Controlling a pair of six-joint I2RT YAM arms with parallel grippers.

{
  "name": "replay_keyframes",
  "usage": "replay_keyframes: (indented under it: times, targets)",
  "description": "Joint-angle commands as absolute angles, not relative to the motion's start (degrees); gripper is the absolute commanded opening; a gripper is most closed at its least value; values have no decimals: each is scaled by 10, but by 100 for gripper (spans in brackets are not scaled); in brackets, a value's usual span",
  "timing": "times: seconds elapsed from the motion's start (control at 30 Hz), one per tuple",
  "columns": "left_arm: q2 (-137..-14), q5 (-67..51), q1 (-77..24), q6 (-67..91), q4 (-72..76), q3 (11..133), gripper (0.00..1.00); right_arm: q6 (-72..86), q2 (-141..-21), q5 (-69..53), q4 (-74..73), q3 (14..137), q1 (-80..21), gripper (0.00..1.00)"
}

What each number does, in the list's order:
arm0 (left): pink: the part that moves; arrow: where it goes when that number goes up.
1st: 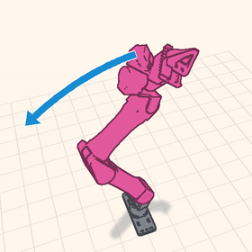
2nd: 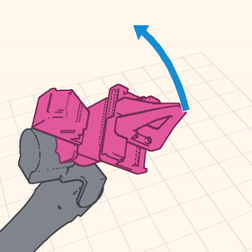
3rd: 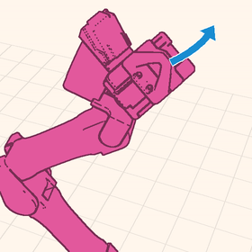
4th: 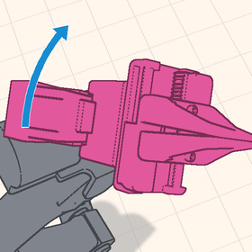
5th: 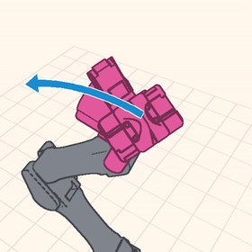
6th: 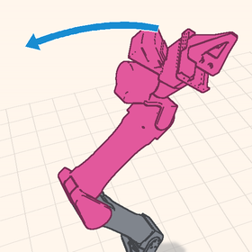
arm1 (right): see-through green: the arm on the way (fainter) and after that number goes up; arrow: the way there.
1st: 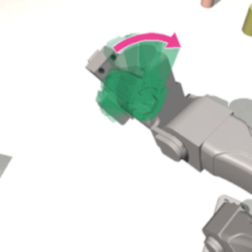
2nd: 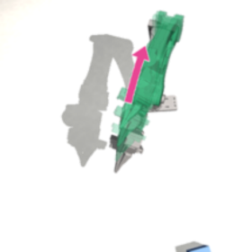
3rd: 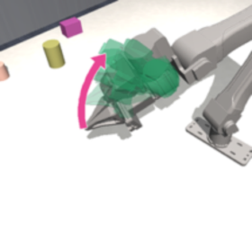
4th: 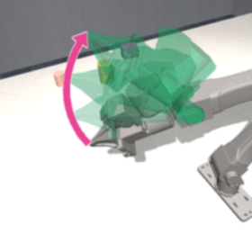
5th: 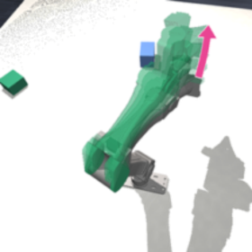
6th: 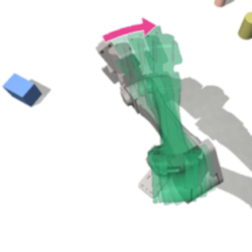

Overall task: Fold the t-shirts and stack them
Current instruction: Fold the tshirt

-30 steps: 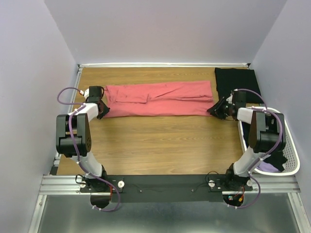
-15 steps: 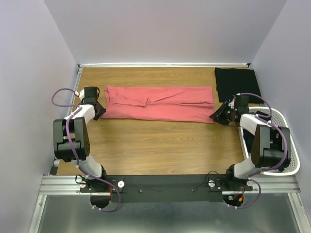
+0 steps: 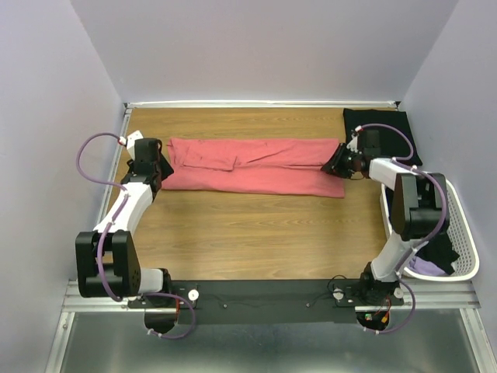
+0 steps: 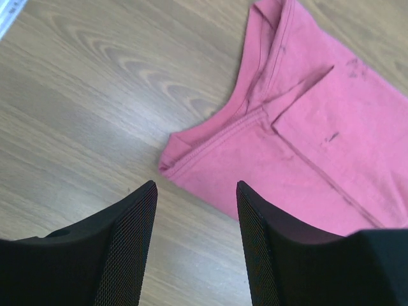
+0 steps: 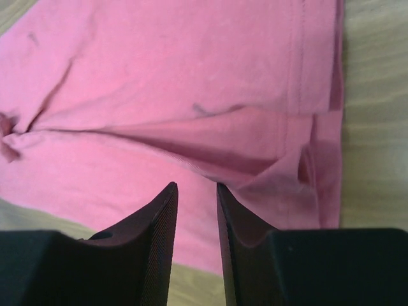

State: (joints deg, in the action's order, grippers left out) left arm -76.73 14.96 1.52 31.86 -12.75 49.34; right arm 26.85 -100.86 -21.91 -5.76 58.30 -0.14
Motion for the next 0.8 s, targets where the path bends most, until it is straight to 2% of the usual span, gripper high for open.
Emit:
replay_keyframes:
  times: [0.0, 0.43, 0.77]
  targets:
    - [-773, 184, 3, 300, -111, 476, 61, 251, -1061, -189, -62, 631, 2, 36]
    - [-797, 182, 2, 294, -112, 483, 61, 261, -1152, -203, -63, 700, 50, 28]
    - [-783, 178, 2, 298, -113, 483, 61, 250, -989, -206, -64, 641, 49, 29]
